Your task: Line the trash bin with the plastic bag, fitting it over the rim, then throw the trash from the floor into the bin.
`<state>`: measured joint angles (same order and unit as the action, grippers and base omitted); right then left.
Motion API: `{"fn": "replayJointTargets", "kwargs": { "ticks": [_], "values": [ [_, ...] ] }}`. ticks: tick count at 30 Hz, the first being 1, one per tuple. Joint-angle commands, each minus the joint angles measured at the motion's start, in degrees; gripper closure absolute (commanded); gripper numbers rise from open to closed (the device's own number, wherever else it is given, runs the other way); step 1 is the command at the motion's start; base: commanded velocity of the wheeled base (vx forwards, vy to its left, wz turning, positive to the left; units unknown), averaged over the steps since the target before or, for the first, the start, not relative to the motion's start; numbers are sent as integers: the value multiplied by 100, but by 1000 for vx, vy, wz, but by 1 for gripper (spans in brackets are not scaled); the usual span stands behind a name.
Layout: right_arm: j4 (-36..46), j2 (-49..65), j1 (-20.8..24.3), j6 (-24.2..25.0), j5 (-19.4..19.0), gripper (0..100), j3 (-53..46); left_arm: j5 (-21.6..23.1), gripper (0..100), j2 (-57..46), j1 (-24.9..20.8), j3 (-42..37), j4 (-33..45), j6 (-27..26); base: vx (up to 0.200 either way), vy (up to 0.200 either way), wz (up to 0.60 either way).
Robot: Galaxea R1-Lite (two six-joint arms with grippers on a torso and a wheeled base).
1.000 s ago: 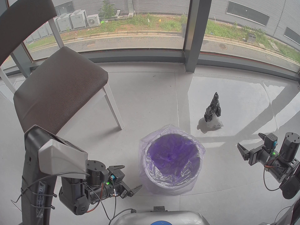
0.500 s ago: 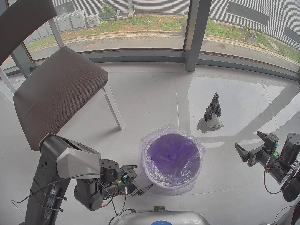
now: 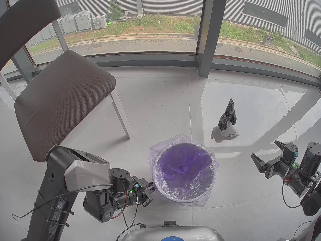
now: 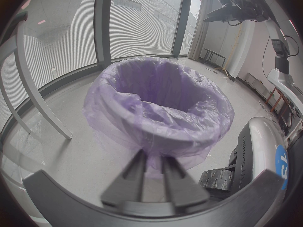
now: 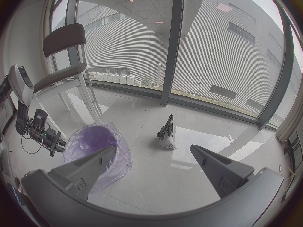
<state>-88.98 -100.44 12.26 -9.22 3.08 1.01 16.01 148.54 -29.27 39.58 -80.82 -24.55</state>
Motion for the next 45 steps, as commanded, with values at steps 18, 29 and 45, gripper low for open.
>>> {"fn": "replayJointTargets", "kwargs": {
  "ticks": [18, 29, 45],
  "values": [
    [-85, -20, 4, 8, 8, 0, -101, 245, 100, -18, 528, 1456, 1693, -6, 0, 0, 0],
    [-85, -11, 13, -1, 8, 0, -101, 254, 100, -1, 466, 1517, 1816, 29, 0, 0, 0],
    [-85, 147, 13, -1, 8, 0, -101, 456, 0, -256, 782, 1131, 1974, -384, 0, 0, 0]
  ]
}}
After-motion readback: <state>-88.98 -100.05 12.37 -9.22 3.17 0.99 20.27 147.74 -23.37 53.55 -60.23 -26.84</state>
